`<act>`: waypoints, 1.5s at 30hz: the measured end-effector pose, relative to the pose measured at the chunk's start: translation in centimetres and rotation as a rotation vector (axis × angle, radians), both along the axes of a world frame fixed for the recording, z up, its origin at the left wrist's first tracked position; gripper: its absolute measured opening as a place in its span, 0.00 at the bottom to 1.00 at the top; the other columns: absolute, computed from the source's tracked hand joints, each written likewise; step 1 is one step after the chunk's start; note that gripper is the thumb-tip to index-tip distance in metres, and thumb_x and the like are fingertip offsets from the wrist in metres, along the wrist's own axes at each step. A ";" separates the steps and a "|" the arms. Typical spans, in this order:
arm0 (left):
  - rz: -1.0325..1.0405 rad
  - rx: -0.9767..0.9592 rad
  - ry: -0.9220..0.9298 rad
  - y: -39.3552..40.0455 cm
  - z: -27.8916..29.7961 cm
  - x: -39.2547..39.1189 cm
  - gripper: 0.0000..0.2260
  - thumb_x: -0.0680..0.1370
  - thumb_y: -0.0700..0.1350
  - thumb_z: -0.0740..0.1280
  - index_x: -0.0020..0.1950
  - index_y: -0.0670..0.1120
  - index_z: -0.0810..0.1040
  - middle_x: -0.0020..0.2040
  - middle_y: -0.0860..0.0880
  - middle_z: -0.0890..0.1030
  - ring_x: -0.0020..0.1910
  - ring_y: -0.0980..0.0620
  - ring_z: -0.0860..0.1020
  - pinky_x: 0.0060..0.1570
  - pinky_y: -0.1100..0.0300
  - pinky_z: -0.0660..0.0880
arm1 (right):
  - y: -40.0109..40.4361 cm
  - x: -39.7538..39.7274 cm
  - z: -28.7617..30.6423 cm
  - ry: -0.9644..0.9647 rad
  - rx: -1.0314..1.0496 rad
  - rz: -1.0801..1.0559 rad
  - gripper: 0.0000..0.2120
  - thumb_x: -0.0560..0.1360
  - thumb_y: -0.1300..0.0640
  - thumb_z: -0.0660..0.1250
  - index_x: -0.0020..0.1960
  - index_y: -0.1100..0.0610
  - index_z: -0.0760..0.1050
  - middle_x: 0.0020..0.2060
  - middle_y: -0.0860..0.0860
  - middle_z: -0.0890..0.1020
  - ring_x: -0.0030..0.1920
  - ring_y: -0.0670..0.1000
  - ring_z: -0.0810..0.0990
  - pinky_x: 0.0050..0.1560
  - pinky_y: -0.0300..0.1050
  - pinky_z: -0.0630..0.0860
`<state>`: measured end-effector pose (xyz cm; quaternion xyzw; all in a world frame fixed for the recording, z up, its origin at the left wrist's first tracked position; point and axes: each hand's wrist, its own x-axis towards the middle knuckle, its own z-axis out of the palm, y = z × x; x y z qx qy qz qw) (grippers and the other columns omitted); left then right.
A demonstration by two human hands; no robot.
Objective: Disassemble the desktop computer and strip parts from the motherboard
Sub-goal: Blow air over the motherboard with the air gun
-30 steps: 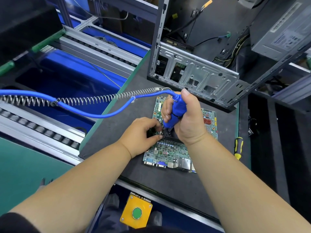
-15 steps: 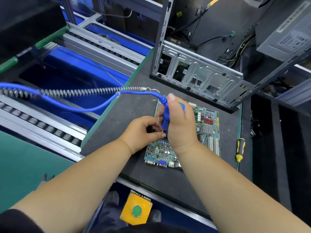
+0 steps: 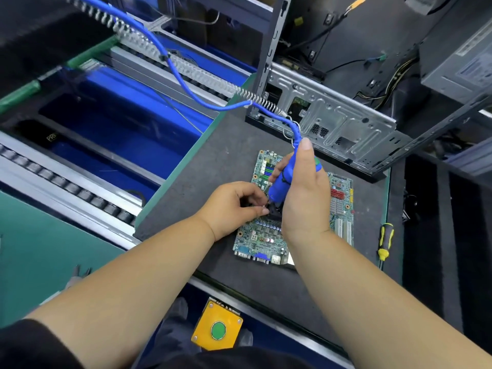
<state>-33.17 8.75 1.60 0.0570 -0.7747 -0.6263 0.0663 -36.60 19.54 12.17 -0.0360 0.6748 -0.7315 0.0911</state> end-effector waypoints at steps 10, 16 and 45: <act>-0.009 0.005 -0.023 0.0 0.2 0.1 0.08 0.69 0.37 0.77 0.43 0.46 0.81 0.39 0.50 0.80 0.38 0.58 0.76 0.45 0.61 0.77 | 1.7 -1.2 -1.5 0.072 -0.216 0.372 0.19 0.69 0.40 0.62 0.30 0.54 0.73 0.25 0.51 0.72 0.27 0.52 0.68 0.32 0.45 0.66; -0.022 0.072 -0.055 -0.1 -0.2 0.0 0.07 0.69 0.40 0.77 0.43 0.48 0.81 0.35 0.59 0.79 0.38 0.60 0.76 0.43 0.63 0.76 | 0.4 -3.8 -0.5 -0.061 -0.141 0.770 0.28 0.63 0.31 0.70 0.27 0.56 0.71 0.21 0.53 0.68 0.21 0.48 0.62 0.26 0.42 0.57; -0.051 -0.663 0.224 0.7 -0.2 0.4 0.07 0.73 0.40 0.72 0.44 0.40 0.76 0.41 0.45 0.78 0.45 0.44 0.73 0.47 0.51 0.73 | 1.2 -4.7 -0.9 -0.041 -0.195 0.742 0.22 0.71 0.41 0.58 0.27 0.55 0.73 0.22 0.54 0.69 0.23 0.50 0.63 0.28 0.48 0.56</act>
